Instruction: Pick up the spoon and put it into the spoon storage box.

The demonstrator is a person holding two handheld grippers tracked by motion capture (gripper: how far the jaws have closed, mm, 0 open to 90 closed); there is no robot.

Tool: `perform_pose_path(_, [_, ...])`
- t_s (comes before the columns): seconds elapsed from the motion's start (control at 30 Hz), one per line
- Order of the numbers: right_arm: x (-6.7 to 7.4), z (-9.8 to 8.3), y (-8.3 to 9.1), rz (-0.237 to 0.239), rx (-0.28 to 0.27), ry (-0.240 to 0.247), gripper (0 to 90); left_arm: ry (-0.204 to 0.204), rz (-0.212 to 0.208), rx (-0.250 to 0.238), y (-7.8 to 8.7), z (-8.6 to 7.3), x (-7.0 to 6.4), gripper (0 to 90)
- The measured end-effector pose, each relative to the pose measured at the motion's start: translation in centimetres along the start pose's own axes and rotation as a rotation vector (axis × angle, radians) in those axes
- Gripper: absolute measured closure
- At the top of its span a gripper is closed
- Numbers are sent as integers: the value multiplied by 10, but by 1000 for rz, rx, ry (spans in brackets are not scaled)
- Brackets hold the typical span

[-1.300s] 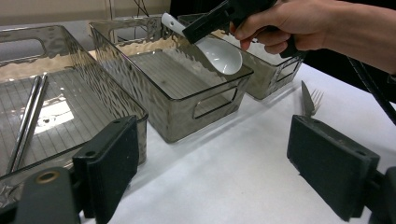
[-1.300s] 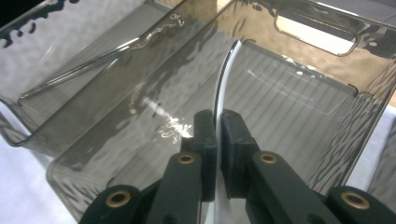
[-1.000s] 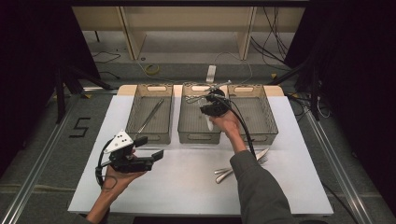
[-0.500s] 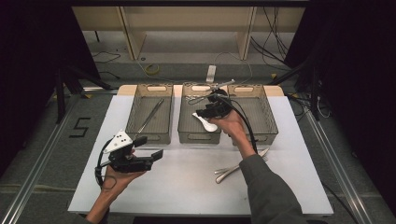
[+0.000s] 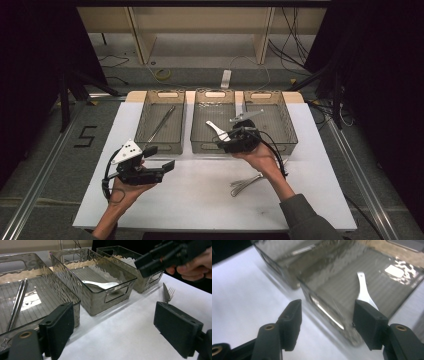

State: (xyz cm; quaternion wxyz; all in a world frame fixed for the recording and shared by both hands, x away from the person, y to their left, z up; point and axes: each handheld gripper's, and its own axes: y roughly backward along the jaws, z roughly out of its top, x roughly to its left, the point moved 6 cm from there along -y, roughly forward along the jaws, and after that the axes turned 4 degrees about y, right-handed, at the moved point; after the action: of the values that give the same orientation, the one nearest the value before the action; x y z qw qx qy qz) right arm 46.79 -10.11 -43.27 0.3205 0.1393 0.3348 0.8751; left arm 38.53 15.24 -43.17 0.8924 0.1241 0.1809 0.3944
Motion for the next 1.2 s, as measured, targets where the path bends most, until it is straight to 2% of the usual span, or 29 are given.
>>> perform_pose_path(0.17, [3, -17, 2, 15, -12, -19, 376, 0, 2, -2, 0, 0, 0, 164])
perform_pose_path(0.4, [8, -32, 3, 26, 10, -23, 318, -2, 2, 1, 0, 0, 0, 164])
perform_pose_path(0.73, [13, -45, -4, 37, 44, -15, 315, 5, 1, -1, 0, 0, 1, 164])
perform_pose_path(1.2, [10, -61, -7, 49, 81, -51, 324, 3, 0, 5, -2, 1, 0, 164])
